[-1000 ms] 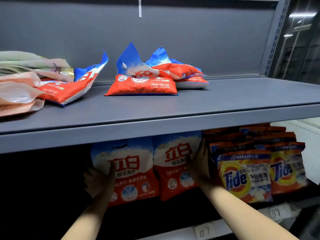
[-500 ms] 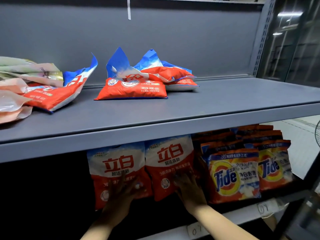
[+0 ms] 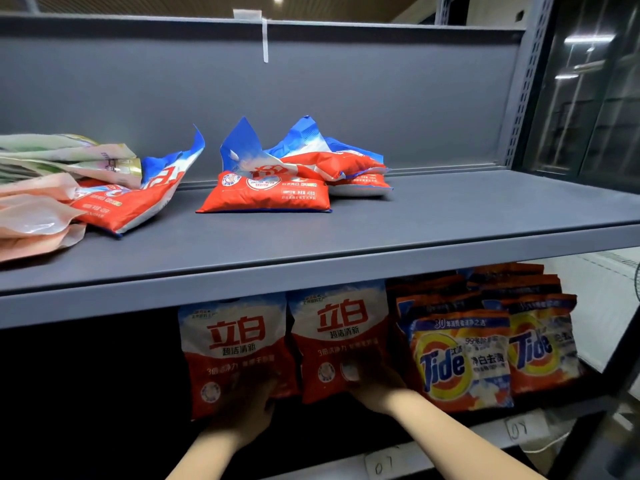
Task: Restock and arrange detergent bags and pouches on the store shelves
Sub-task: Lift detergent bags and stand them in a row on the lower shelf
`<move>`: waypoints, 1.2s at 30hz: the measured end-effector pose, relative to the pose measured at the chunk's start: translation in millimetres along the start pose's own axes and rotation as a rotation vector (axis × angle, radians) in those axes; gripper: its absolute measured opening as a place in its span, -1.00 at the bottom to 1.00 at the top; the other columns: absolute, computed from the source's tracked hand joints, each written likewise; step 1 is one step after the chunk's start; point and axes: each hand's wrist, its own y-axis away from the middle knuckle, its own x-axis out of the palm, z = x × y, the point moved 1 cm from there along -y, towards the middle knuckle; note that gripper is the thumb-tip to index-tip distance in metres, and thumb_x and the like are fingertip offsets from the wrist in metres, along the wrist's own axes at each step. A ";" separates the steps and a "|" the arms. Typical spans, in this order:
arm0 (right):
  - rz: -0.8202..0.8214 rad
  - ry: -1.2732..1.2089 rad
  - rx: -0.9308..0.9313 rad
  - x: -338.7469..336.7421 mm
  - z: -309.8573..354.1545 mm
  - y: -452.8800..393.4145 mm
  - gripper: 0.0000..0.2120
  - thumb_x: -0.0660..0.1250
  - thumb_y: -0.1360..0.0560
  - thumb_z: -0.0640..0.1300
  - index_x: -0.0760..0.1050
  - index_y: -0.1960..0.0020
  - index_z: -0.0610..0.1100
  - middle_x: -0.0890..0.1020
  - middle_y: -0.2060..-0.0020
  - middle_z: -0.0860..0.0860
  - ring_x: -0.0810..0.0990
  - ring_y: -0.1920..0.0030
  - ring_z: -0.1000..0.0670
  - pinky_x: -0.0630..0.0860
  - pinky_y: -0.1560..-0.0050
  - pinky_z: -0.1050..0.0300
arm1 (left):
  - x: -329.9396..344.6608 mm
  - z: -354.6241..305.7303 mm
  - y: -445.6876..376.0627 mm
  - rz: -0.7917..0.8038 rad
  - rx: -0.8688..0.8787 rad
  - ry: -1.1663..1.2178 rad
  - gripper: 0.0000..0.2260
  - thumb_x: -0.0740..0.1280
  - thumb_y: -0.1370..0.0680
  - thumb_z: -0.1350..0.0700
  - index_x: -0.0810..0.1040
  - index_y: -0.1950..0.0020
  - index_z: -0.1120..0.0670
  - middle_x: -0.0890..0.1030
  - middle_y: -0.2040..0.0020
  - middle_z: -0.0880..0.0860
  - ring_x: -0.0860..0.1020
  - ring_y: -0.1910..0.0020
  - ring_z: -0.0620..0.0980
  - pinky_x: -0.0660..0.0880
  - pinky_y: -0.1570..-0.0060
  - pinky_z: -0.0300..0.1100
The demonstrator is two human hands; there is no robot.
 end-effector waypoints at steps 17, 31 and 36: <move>-0.243 0.012 -0.507 -136.4 76.1 152.1 -0.73 0.24 -0.52 0.17 0.54 -0.15 0.13 0.63 0.01 0.24 0.56 -0.01 0.27 0.53 -0.06 0.20 | -178.1 -147.0 103.9 -0.633 0.109 0.176 -0.78 0.25 -0.51 -0.16 0.54 0.25 -0.10 0.57 0.36 -0.24 0.54 0.31 -0.25 0.43 0.32 -0.30; -0.627 -0.177 -0.440 -266.6 146.7 84.2 -0.84 0.30 -0.53 -0.04 0.60 0.15 -0.07 0.59 0.32 0.13 0.53 0.23 0.12 0.38 0.27 0.37 | -312.4 -100.3 -40.3 -0.561 -0.209 0.551 -0.88 0.29 -0.53 0.02 0.49 0.11 0.05 0.54 0.06 0.04 0.48 0.05 0.04 0.38 0.01 -0.12; -0.576 -0.027 -0.309 -279.4 161.4 16.7 -0.66 0.39 -0.44 0.06 0.53 -0.14 -0.07 0.61 -0.01 0.02 0.56 -0.06 -0.02 0.51 -0.04 0.06 | -314.7 -94.3 -79.6 -0.342 -0.203 0.329 -0.79 0.29 -0.51 -0.08 0.54 0.05 0.04 0.56 0.02 0.05 0.53 -0.04 0.11 0.44 -0.10 -0.10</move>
